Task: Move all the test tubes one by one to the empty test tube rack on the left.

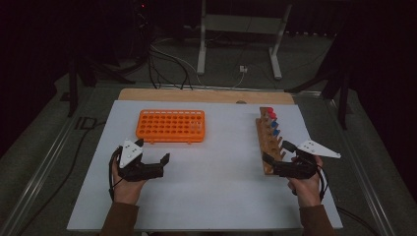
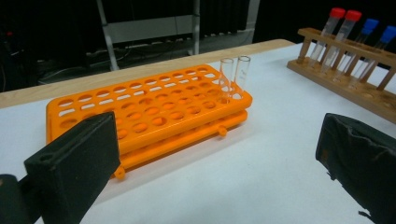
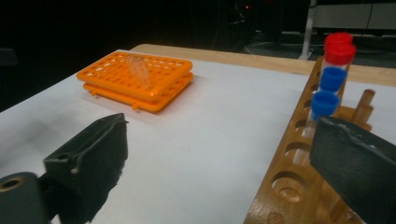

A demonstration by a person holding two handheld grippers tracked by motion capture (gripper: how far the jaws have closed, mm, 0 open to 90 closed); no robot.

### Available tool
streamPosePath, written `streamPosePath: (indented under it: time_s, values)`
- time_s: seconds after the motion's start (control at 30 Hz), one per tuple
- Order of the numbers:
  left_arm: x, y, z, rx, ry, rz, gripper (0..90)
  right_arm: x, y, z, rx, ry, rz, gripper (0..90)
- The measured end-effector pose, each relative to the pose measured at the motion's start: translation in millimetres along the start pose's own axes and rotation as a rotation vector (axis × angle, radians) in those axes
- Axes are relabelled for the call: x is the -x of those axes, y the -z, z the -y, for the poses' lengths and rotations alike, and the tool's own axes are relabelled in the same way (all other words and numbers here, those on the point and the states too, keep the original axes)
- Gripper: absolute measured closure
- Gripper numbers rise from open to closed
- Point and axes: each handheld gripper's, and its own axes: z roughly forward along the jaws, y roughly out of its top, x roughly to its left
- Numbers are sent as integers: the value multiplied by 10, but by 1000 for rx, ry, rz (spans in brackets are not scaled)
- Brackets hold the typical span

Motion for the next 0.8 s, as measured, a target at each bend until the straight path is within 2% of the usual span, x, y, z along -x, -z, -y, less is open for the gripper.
streamPosePath:
  time_s: [0.1, 0.2, 0.33, 0.4, 0.47, 0.53, 0.63, 0.67, 0.73, 0.8]
  values:
    - [-22, 0, 46, 8, 26, -34, 5, 26, -17, -86, -19, 36, 36, 74]
    - [-38, 6, 85, 2, 40, -41, 5, 73, -69, -174, -13, 36, 48, 133]
    - [-60, 20, 96, 13, 49, -49, 5, 133, -203, -247, -58, 71, 130, 239]
    - [-65, 18, 109, 14, 56, -55, 5, 170, -271, -241, -64, 79, 148, 297]
    - [-59, 10, 132, 8, 56, -65, 5, 196, -352, -213, -82, 105, 194, 365]
    - [-47, 0, 146, 1, 53, -63, 5, 234, -434, -175, -105, 109, 214, 428]
    - [-38, 4, 141, 7, 47, -61, 5, 277, -531, -147, -145, 125, 309, 532]
    - [-37, 4, 141, 8, 46, -63, 5, 291, -546, -143, -151, 120, 319, 572]
    - [-36, 1, 152, 4, 48, -66, 5, 316, -580, -136, -160, 118, 338, 593]
    - [-34, -9, 164, 1, 49, -70, 5, 347, -617, -131, -167, 111, 335, 633]
